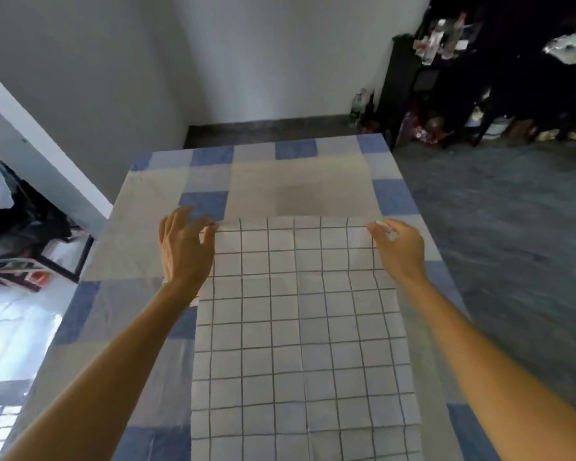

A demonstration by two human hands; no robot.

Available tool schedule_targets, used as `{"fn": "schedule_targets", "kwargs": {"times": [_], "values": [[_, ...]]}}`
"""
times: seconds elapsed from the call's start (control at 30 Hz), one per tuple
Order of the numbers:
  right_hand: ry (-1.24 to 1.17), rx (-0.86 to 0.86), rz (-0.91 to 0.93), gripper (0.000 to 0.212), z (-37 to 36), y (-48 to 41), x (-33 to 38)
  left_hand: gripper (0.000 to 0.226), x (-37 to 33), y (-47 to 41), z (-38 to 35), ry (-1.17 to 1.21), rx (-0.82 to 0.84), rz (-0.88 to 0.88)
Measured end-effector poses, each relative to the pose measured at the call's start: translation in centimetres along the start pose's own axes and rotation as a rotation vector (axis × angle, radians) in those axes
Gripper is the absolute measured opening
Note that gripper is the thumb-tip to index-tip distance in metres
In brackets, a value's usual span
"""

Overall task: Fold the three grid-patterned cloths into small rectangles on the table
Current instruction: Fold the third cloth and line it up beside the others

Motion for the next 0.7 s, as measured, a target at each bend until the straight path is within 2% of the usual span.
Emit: {"fn": "schedule_targets", "kwargs": {"times": [0.1, 0.13, 0.37, 0.53, 0.7], "values": [[-0.009, 0.036, -0.091, 0.022, -2.0, -2.8, -2.9, 0.013, 0.7, -1.6, -3.9, -0.008, 0.052, 0.059], [-0.013, 0.04, -0.115, 0.02, -2.5, -3.4, -3.7, 0.013, 0.7, -2.1, -4.9, -0.02, 0.06, 0.069], [-0.026, 0.056, -0.149, 0.021, -4.3, -4.0, -6.1, 0.013, 1.7, -1.3, -7.4, -0.061, 0.126, 0.075], [-0.015, 0.055, -0.057, 0.007, -3.7, -0.8, -7.0, 0.009, 3.5, 2.3, -6.9, 0.012, 0.207, 0.084], [0.024, 0.106, -0.057, 0.012, -3.0, 3.3, -8.8, 0.009, 3.8, 6.6, -5.0, 0.042, 0.293, 0.077]]}}
Point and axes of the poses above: each hand's wrist, its own y-axis away from the middle knuckle, its own z-axis out of the back of the hand, x = y × z, the point moved 1 cm from there along -y, towards the middle knuckle, and after that the axes turned 4 degrees about y, right-handed, at the moved point
